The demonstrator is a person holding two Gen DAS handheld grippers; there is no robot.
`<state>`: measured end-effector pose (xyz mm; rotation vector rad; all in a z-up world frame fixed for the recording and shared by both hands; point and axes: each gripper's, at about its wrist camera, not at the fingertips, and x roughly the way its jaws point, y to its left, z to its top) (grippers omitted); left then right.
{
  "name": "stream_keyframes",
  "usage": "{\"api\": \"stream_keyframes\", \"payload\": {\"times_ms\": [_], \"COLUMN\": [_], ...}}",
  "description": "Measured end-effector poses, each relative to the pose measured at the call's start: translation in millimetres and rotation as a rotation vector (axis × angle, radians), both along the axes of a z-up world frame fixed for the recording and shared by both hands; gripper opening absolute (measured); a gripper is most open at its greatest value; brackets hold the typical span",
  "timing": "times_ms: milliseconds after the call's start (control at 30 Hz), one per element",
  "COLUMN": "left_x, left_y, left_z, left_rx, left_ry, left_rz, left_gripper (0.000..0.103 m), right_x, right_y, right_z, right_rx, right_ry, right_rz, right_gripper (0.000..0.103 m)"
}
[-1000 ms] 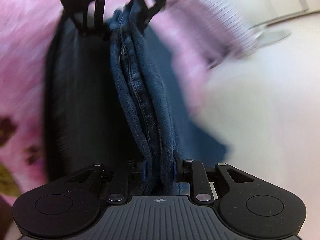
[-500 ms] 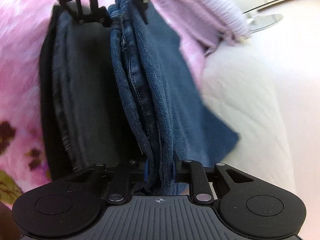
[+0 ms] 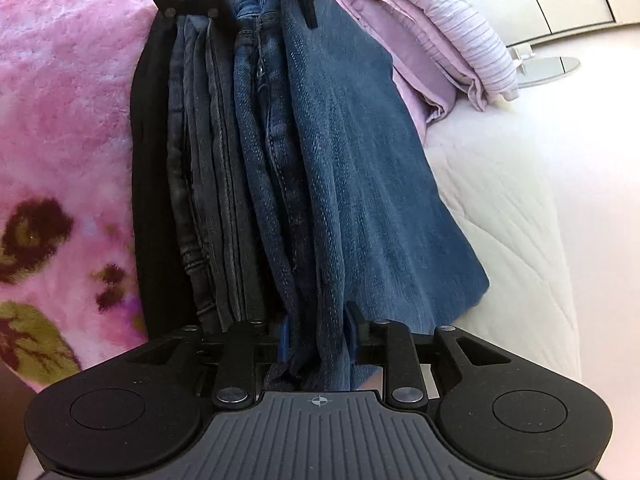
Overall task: Fold clothes
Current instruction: 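Lower the jeans onto the dark trouser stack with both grippers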
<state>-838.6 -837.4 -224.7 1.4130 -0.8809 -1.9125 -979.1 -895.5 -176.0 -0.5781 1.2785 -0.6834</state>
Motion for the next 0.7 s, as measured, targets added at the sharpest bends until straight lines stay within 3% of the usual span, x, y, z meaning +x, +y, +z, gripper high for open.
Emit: {"api": "stream_keyframes", "payload": {"times_ms": [100, 200, 300, 500, 700], "left_x": [4, 3, 5, 6, 15], "left_y": [-6, -8, -5, -14, -23], "left_z": [-3, -3, 7, 6, -9], "left_rx": [0.039, 0.033, 0.019, 0.031, 0.013], "left_ry": [0.013, 0.032, 0.078, 0.085, 0.051], "left_rz": [0.005, 0.037, 0.066, 0.093, 0.049], "left_gripper": [0.039, 0.035, 0.034, 0.033, 0.034], "right_x": [4, 24, 19, 31, 34], "right_y": [0, 11, 19, 5, 9], "right_z": [0, -13, -5, -17, -26], "right_rx": [0.027, 0.049, 0.029, 0.054, 0.039], "right_ry": [-0.015, -0.021, -0.063, -0.055, -0.071], "right_rz": [-0.015, -0.031, -0.047, -0.060, -0.054], "right_gripper": [0.025, 0.023, 0.022, 0.022, 0.022]}}
